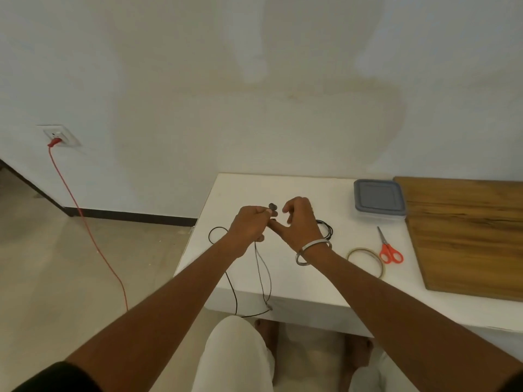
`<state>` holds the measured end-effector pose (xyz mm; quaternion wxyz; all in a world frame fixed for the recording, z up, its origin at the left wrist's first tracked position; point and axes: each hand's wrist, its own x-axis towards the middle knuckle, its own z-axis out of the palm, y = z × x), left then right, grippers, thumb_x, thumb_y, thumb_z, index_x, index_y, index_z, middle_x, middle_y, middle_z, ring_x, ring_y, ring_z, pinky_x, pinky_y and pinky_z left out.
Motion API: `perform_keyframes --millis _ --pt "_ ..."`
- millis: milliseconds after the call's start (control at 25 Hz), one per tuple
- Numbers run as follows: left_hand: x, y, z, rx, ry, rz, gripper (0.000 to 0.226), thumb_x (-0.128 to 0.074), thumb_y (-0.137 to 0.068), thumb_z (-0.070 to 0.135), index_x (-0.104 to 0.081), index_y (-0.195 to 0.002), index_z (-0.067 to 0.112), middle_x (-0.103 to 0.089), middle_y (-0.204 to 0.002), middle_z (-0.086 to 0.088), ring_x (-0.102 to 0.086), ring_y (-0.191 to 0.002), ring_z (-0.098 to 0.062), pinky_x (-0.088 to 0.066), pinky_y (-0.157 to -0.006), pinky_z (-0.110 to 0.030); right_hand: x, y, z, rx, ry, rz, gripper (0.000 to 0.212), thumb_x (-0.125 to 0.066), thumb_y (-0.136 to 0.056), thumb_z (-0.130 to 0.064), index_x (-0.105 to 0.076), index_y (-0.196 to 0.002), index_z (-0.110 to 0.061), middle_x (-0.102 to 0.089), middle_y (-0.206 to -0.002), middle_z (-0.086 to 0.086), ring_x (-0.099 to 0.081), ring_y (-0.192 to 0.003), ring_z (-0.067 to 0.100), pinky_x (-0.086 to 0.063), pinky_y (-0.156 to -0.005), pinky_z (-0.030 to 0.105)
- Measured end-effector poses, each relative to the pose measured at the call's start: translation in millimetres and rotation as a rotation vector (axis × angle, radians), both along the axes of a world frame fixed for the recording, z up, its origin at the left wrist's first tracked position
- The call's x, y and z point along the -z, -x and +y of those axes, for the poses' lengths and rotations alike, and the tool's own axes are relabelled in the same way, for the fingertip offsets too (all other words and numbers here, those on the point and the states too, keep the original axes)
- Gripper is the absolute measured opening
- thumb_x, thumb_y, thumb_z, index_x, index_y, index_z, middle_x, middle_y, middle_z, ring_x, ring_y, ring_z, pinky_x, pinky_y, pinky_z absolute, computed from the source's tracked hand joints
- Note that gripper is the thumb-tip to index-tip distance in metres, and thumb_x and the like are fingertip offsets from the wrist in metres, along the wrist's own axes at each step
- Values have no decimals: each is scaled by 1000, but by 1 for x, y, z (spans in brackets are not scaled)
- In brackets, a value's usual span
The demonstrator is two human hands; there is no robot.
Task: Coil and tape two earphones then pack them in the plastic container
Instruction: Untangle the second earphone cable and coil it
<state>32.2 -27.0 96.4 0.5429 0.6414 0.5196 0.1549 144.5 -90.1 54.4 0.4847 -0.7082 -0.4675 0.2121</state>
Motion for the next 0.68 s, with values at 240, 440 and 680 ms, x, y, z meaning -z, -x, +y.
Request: perform_keyframes --millis 240,440,680 --pt "-21 3 -8 491 -180 303 23 -46 -98 17 -63 -82 15 -51 -63 4 -42 -55 -12 -35 -58 -21 -7 -14 -10 -452 194 -249 40 -65 -86 -20 -50 -122 -15 -61 -112 3 -58 -100 19 -49 -90 35" --pt "-16 4 -7 621 -281 436 11 -47 -97 14 -55 -104 9 -52 -76 2 -49 -65 -13 -34 -55 -20 -1 -4 -19 -478 279 -130 54 -53 -91 -23 -29 -138 -29 -56 -118 -7 -57 -106 17 -45 -99 44" --pt "-5 11 -4 509 -44 299 16 -45 -97 11 -35 -110 10 -52 -73 -5 -42 -63 -16 -35 -57 -22 -3 -2 -25 -574 467 -151 48 -36 -98 -14 -23 -144 -16 -66 -95 3 -58 -84 16 -49 -84 34"
